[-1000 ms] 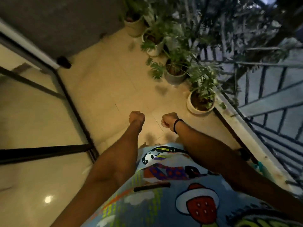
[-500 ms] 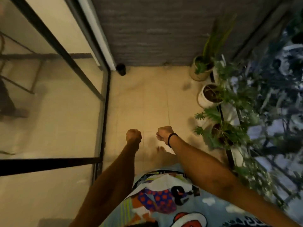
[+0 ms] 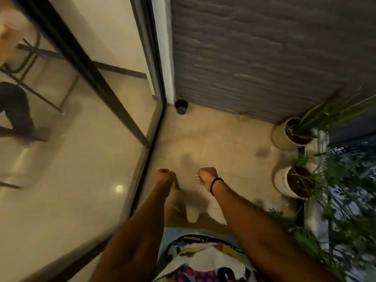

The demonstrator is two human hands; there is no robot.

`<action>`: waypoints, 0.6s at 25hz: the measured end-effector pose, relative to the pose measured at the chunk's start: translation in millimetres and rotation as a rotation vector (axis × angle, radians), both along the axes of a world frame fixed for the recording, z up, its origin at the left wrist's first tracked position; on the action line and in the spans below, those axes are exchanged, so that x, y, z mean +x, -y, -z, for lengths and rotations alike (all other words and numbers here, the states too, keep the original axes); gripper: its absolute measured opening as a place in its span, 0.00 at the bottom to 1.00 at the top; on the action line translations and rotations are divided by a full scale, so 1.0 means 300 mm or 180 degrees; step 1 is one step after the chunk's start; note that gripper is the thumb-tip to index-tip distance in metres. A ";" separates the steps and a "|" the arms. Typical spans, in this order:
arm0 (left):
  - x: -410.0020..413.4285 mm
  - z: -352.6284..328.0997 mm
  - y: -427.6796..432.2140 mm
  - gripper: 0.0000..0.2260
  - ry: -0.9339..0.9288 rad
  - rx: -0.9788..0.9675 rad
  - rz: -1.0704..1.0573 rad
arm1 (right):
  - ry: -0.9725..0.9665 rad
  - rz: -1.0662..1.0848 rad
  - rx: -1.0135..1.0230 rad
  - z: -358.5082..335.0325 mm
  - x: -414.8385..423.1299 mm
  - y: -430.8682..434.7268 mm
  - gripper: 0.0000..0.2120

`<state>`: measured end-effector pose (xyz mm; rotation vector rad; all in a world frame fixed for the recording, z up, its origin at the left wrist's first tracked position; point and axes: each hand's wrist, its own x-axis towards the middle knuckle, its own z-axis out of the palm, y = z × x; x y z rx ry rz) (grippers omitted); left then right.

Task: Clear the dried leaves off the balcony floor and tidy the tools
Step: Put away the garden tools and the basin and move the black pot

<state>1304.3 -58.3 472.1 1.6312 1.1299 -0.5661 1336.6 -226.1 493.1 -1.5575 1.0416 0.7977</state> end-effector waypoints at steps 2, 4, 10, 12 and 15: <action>0.167 -0.019 -0.044 0.08 0.0025 0.0024 0.0090 | -0.0032 0.0216 0.0109 0.003 0.140 -0.040 0.08; 0.350 -0.026 -0.079 0.12 -0.0056 0.0000 0.0224 | -0.0101 0.0243 0.0093 0.016 0.291 -0.062 0.09; 0.786 0.043 -0.148 0.11 -0.0219 0.0071 0.0255 | -0.0197 0.0257 0.0011 0.139 0.734 -0.089 0.05; 0.912 0.107 -0.154 0.11 -0.0296 0.0206 0.0071 | -0.0210 0.0045 -0.0053 0.233 0.885 -0.083 0.06; 1.085 0.289 -0.159 0.11 -0.0462 0.0205 -0.0105 | -0.0258 -0.0430 -0.0103 0.443 1.121 -0.085 0.08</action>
